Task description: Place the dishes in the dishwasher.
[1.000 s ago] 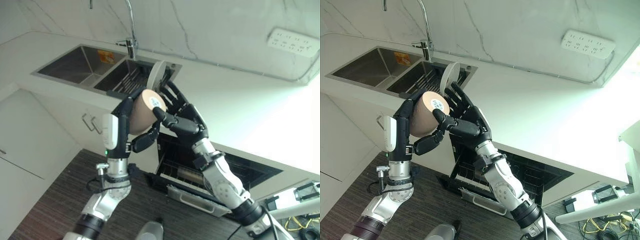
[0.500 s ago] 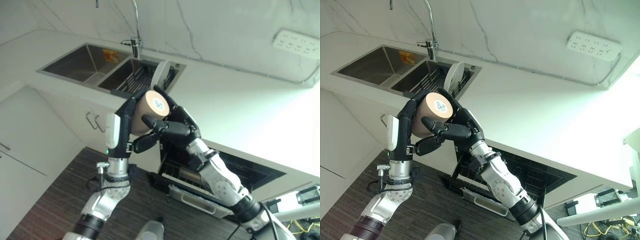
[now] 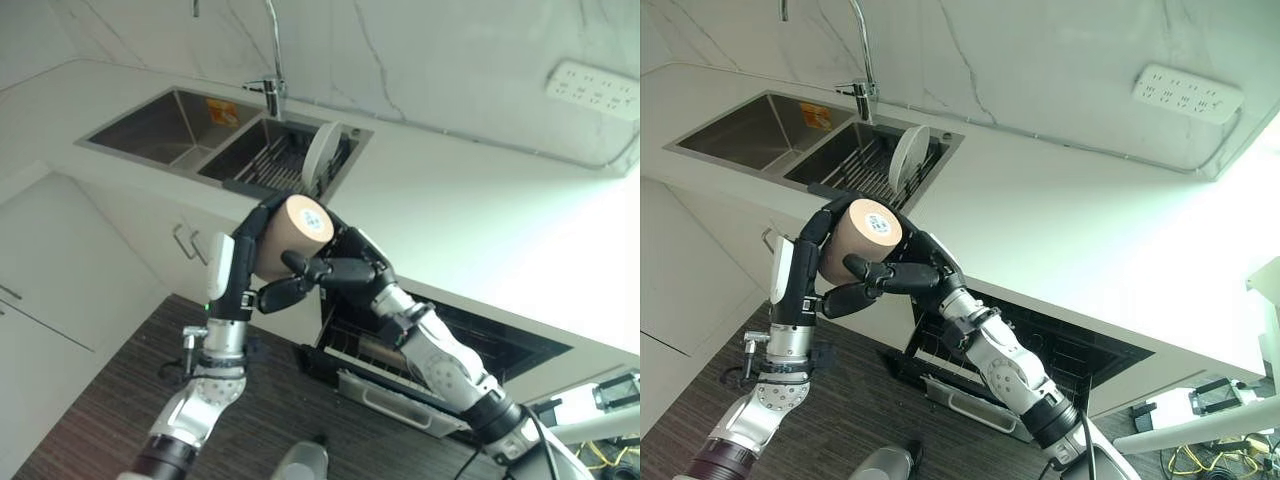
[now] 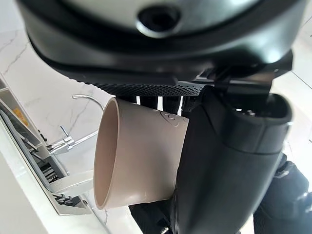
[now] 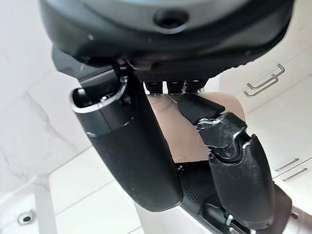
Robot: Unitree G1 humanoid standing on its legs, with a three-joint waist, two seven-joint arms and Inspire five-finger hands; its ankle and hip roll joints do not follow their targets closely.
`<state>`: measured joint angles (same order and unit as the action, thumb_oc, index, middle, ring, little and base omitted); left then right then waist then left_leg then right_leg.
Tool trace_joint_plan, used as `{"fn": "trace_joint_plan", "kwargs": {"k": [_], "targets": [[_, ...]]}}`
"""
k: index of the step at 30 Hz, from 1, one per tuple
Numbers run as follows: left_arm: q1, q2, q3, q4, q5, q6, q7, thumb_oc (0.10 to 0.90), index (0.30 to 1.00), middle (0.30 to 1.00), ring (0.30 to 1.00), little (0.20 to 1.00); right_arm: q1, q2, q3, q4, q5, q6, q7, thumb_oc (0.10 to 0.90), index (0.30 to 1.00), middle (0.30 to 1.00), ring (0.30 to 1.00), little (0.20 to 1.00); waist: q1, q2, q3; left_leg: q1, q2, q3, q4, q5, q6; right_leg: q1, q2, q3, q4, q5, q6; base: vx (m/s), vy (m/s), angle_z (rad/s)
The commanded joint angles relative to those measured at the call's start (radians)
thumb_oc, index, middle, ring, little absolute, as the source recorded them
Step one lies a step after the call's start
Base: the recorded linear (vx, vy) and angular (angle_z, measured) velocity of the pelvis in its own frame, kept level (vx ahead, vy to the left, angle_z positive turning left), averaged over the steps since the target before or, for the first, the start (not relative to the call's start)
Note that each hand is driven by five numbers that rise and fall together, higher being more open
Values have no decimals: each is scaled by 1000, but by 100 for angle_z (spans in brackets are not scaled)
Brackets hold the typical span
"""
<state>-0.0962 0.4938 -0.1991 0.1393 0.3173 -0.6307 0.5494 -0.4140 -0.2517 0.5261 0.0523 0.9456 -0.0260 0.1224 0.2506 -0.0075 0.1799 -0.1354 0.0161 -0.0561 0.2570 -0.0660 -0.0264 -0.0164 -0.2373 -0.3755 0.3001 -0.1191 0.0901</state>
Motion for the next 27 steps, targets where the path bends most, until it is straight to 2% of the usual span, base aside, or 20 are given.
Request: {"fn": "trace_joint_plan", "kwargs": {"k": [1, 3, 5, 6, 7, 9, 10, 11, 12, 14, 16, 20, 27], "targets": [[-89, 15, 10, -99, -66, -138, 2, 400, 300, 300, 300, 300, -112, 68, 48, -42, -6, -51, 84, 800, 900, 900, 900, 900, 3, 10, -70, 18, 62, 48, 43, -97, -26, 21, -15, 45, 0, -72, 37, 0, 0, 0], [-87, 14, 12, -97, -76, -137, -2, 400, 300, 300, 300, 300, -120, 74, 50, -44, -12, -55, 64, 800, 900, 900, 900, 900, 5, 11, -71, 17, 63, 47, 43, -97, -26, 21, -16, 44, 0, -72, 36, 0, 0, 0], [-85, 15, 13, -89, -86, -138, -6, 400, 300, 300, 300, 300, -130, 82, 56, -43, -13, -55, 48, 772, 858, 858, 858, 858, 6, 13, -71, 17, 62, 47, 43, -96, -26, 20, -17, 46, 0, -70, 36, 0, 0, 0], [-85, 15, 15, -85, -88, -143, -10, 400, 300, 300, 300, 300, -133, 85, 58, -42, -15, -57, 43, 731, 796, 796, 796, 796, 7, 13, -71, 17, 62, 48, 43, -95, -26, 20, -17, 45, 0, -70, 36, 0, 0, 0], [-84, 15, 17, -79, -88, -150, -14, 400, 300, 300, 300, 300, -136, 88, 61, -40, -23, -60, 37, 595, 592, 592, 592, 592, 8, 14, -72, 17, 62, 48, 43, -94, -26, 20, -18, 46, 0, -69, 36, 0, 0, 0], [-82, 13, 16, -76, -84, -157, -16, 400, 300, 300, 300, 300, -137, 92, 65, -37, -33, -64, 24, 568, 552, 552, 552, 552, 10, 16, -72, 16, 62, 48, 43, -94, -26, 19, -19, 45, 0, -68, 37, 0, 0, 0], [-82, 14, 15, -72, -86, -158, -20, 400, 300, 300, 300, 300, -144, 97, 69, -31, -38, -74, 11, 467, 401, 401, 401, 401, 12, 16, -73, 15, 62, 47, 43, -93, -25, 19, -20, 45, 0, -67, 36, 0, 0, 0], [-83, 14, 13, -73, -86, -156, -20, 400, 300, 300, 300, 300, -146, 97, 70, -30, -38, -77, 9, 400, 300, 300, 300, 300, 12, 16, -73, 15, 62, 47, 43, -93, -25, 19, -20, 44, 0, -67, 36, 0, 0, 0], [-85, 13, 8, -74, -83, -151, -17, 400, 300, 300, 300, 300, -148, 98, 71, -28, -37, -82, 5, 400, 300, 300, 300, 300, 13, 16, -73, 15, 62, 47, 43, -92, -24, 20, -21, 44, 0, -67, 36, 0, 0, 0], [-97, -7, -34, -112, -47, -94, 11, 400, 300, 300, 300, 300, -163, 109, 71, -28, -42, -98, -22, 400, 300, 300, 300, 300, 17, 10, -70, 14, 61, 45, 43, -95, -23, 20, -20, 40, 0, -67, 36, -4, -25, 1], [-117, -41, -99, -166, 13, -3, 46, 400, 300, 300, 300, 300, -197, 123, 66, -29, -39, -113, -57, 400, 300, 300, 300, 300, 19, -2, -61, 14, 61, 42, 43, -98, -21, 20, -18, 38, 0, -65, 34, -20, -66, 3], [-149, -61, -145, -176, 33, 47, 57, 400, 300, 300, 300, 300, -238, 138, 58, -21, -35, -129, -95, 400, 300, 300, 300, 300, 21, -8, -54, 14, 59, 39, 43, -100, -21, 19, -17, 39, 0, -64, 32, -13, -19, 4], [-167, -65, -183, -170, 28, 63, 23, 400, 300, 300, 300, 300, -252, 150, 62, -6, -35, -161, -113, 400, 300, 300, 300, 300, 20, -9, -50, 16, 60, 43, 43, -102, -20, 17, -17, 43, 0, -63, 31, -3, 1, 1]]}}
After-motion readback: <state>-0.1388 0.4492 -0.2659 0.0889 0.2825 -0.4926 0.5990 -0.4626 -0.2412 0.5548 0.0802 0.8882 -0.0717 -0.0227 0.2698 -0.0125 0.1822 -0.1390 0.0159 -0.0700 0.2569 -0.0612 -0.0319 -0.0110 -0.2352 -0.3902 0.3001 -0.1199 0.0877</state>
